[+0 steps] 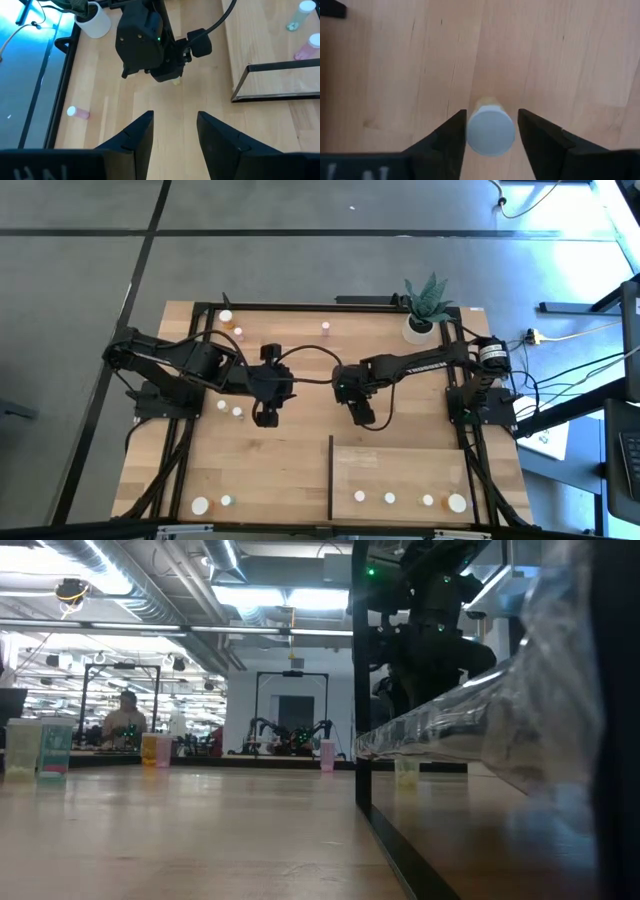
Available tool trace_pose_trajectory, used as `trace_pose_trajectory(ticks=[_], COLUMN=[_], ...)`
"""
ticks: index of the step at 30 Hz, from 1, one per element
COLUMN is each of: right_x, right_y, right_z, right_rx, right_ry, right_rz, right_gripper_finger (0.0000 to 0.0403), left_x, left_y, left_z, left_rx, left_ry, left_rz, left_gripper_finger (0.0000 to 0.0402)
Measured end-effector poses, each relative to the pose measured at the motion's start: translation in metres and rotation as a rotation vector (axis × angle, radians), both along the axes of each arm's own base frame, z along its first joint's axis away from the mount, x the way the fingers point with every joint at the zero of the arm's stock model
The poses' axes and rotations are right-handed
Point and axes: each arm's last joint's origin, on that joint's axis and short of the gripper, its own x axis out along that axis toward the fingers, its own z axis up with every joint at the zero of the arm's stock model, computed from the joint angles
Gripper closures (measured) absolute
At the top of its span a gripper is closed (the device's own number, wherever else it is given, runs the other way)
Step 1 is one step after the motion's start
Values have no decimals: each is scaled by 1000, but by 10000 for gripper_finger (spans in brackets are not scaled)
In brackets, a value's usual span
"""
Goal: Pick and place medicine bottles onto shelf by color
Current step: Put the bottom yellow pill bottle on the shelf aligned with the other yellow pill bottle
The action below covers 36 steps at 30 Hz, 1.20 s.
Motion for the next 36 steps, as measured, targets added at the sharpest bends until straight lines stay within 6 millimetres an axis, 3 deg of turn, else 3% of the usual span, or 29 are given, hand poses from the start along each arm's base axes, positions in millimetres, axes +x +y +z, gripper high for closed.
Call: trace_pose_trajectory(ticks=[7, 18, 25, 36], right_x=[0, -3, -19, -79], right_y=[0, 8, 25, 67], right_z=[0, 5, 39, 98], right_rx=[0, -2, 12, 56], right_ry=[-1, -4, -55, -54], right_rz=[-3, 20, 6, -204], right_gripper_finger=[288, 281, 281, 283], left_x=[0, 0, 0, 0], left_y=[0, 0, 0, 0], left_z=[0, 0, 0, 0], left_rx=[-1, -14, -18, -37], left_ry=[0, -4, -1, -7], left_rz=[0, 14, 20, 38], left_gripper_finger=[258, 258, 258, 258])
